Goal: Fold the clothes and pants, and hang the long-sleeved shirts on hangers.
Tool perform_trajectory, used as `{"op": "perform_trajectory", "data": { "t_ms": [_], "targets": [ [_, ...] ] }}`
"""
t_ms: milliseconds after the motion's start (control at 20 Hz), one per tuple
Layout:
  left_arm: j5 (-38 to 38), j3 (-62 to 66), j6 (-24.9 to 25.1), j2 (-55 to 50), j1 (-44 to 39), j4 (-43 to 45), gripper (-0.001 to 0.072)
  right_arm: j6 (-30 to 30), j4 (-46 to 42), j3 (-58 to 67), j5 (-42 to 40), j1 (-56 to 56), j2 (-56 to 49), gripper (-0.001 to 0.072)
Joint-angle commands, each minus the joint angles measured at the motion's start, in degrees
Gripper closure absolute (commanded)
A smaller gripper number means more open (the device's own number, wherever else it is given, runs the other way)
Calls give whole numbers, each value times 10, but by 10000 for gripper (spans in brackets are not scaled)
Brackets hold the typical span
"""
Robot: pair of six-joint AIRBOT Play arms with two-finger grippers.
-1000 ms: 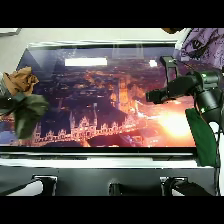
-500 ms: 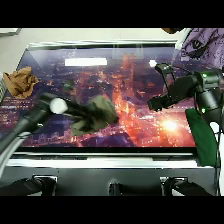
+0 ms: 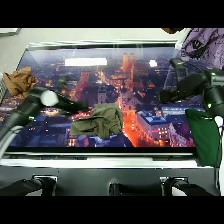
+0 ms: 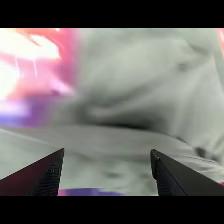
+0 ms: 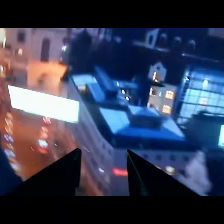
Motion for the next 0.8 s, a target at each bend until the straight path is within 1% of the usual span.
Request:
{"op": "perform_trajectory", "data": {
  "t_ms": [0,50,100,150,350,550,600,650,700,750],
  "targets": [
    [-41,4,117,57,107,-3,99,-6,254,-30,58,-73,-71,345],
    [-43,4,117,62,130,-3,99,-29,305,-37,63,-63,-102,340],
    [-42,4,117,62,147,-3,100,-45,333,-38,62,-49,-132,290],
    [-42,3,117,61,161,-3,99,-56,351,-38,63,-26,-162,254],
    [-42,3,117,61,177,-3,100,-75,370,-38,92,65,-245,251],
    [-42,3,114,60,177,-3,100,-76,380,-37,113,122,-280,255],
    [-47,3,114,61,177,-3,100,-76,384,-37,118,129,-283,266],
    [-63,3,113,60,177,-3,100,-76,386,-37,124,133,-285,302],
    [-78,2,100,59,179,-3,99,-75,386,-37,131,136,-285,345],
    [-87,-3,99,59,184,-4,96,-76,386,-37,136,136,-285,471]
  ]
}}
